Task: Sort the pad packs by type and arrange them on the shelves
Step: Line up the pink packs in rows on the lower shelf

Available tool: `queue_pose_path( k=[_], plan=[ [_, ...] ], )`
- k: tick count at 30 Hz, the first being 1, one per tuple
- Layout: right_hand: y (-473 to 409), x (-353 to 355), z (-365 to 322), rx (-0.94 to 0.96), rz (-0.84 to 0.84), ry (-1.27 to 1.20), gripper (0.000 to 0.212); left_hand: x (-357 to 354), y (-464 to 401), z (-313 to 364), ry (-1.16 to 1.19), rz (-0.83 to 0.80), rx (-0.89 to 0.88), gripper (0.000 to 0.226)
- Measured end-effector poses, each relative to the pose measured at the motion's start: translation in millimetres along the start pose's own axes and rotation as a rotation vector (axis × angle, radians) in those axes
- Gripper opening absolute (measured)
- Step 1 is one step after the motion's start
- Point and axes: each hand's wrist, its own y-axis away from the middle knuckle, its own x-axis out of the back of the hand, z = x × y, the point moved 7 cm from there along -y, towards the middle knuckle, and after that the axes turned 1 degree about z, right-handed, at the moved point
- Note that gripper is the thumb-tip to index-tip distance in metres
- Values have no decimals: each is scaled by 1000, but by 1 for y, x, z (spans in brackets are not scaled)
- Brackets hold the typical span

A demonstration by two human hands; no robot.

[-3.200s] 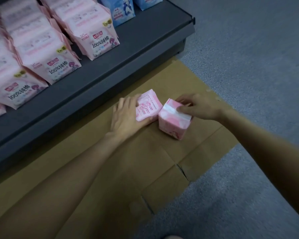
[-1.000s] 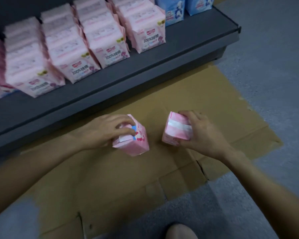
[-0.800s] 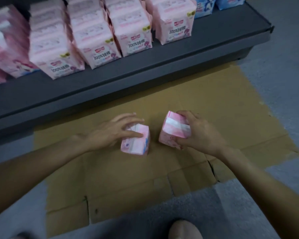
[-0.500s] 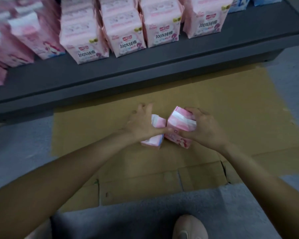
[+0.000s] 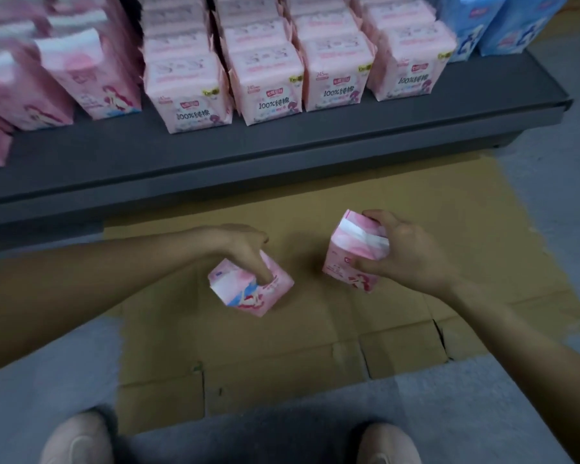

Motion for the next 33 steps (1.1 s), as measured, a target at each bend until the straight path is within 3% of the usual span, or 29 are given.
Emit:
queue_pose_path(
  k=[3,6,10,15,19,22,30,33],
  plan=[
    [-11,-2,-56,101,-57,194,80,15,52,-59,125,191,-69,79],
    [-27,9,-117,223,-59,400,76,37,110,-124,372,489,-74,97],
    [-74,-2,-241,394,-85,374,78,52,193,-242,799,821,-122,86],
    [-130,-17,-354,483,-1,349,87,49,216,-339,1069,1131,-44,83],
    [-181,-25,-406,505,85,397,81,56,189,-363,1196,1252,-103,91],
    [-212,-32,-408,468,93,384,78,66,162,-364,1213,1318,-159,97],
    [-240,-57,-391,498,135,408,70,59,119,-366,1073,1404,-6,91],
    [-242,-61,-393,521,139,467,76,64,131,-361,1026,1522,-30,95]
  ],
)
